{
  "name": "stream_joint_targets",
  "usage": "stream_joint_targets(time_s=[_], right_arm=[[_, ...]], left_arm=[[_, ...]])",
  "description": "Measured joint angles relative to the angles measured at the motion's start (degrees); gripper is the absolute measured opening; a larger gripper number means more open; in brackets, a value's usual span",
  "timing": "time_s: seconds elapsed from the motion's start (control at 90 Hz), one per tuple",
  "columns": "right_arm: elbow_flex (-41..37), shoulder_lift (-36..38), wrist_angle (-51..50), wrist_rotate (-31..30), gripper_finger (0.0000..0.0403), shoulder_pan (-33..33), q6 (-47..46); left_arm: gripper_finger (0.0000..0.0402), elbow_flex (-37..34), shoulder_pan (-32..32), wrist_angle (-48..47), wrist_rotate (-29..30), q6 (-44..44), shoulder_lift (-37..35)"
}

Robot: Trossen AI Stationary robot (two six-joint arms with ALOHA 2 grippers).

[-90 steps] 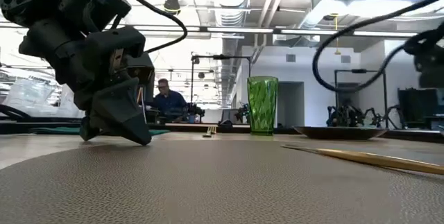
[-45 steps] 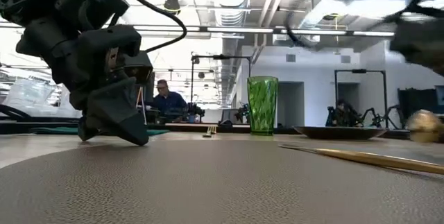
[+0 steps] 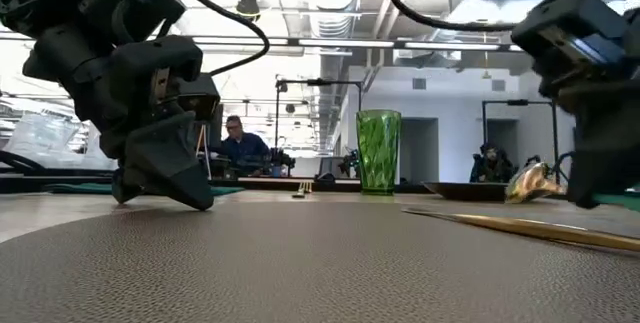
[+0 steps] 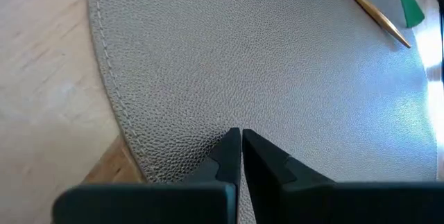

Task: Set table place
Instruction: Put the spoon on the gray placemat

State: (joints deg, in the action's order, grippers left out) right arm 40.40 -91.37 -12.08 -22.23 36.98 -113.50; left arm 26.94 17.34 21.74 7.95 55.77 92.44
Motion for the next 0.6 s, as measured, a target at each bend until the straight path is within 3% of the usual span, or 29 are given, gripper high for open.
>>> stream_joint_targets(time_s=[0.322, 0.6], right_arm=[[-0.2, 0.3, 6.3, -0.3, 0.0, -5.0, 10.1], [2.4, 0.3, -2.9, -0.2, 0.0, -5.8, 8.1]], left_arm=[[0.0, 0.0, 0.0, 0.0, 0.2, 0.1, 0.0], [0.0, 0.0, 0.0, 0.0, 0.3, 0.3, 0.0]])
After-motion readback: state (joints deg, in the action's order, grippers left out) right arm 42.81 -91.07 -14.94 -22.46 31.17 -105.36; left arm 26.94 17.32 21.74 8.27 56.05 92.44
